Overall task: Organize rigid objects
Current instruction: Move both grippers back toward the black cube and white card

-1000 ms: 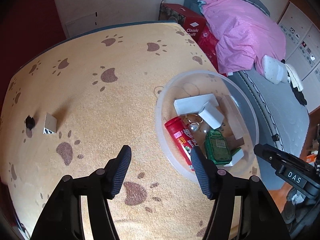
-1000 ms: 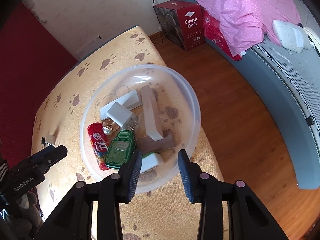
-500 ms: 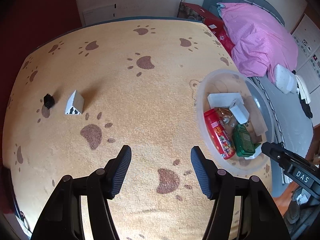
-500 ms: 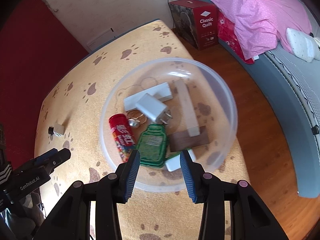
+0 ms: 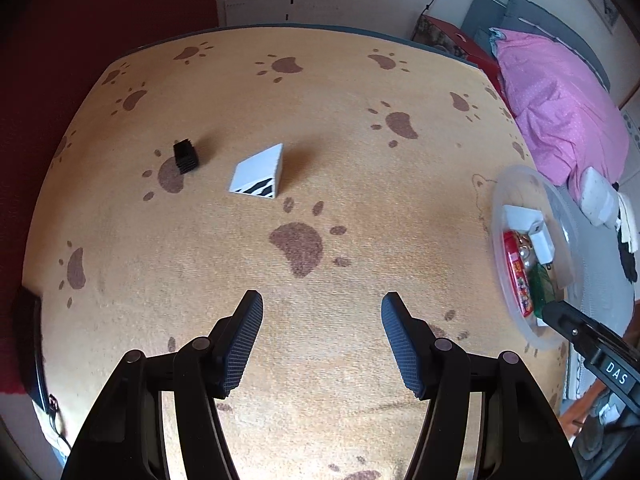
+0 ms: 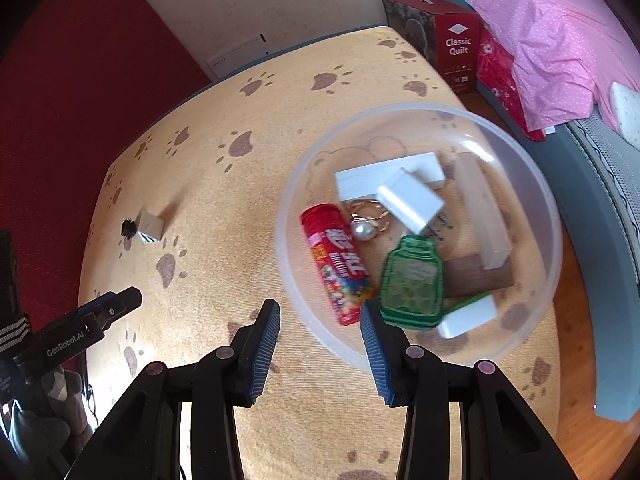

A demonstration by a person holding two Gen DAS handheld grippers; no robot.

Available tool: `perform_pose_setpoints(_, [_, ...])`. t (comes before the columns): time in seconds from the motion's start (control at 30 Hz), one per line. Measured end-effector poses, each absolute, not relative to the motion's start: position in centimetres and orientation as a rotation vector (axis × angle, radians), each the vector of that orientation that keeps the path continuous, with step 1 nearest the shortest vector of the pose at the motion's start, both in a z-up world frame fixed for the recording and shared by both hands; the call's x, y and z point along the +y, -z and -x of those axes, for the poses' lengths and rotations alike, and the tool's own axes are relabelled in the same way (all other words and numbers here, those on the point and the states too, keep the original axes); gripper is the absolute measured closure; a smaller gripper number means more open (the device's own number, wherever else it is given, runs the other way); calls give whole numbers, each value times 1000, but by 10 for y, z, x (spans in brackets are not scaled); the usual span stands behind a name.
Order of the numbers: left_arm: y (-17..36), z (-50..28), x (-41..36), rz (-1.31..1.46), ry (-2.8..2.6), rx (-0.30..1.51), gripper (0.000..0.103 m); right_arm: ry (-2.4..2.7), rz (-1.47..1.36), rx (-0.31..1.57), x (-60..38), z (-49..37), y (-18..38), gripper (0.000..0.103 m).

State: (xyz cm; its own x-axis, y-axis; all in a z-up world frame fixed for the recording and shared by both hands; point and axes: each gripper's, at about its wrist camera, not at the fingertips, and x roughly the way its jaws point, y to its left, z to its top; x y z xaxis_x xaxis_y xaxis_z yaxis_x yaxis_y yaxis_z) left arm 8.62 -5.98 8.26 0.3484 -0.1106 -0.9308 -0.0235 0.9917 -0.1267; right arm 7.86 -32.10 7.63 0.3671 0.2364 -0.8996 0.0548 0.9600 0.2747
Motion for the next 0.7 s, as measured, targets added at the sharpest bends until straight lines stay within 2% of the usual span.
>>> perform_pose_setpoints(0.7, [-65,-136,50,254,-79,1223,40,-193,-193,1272,-243,-82,-59,58])
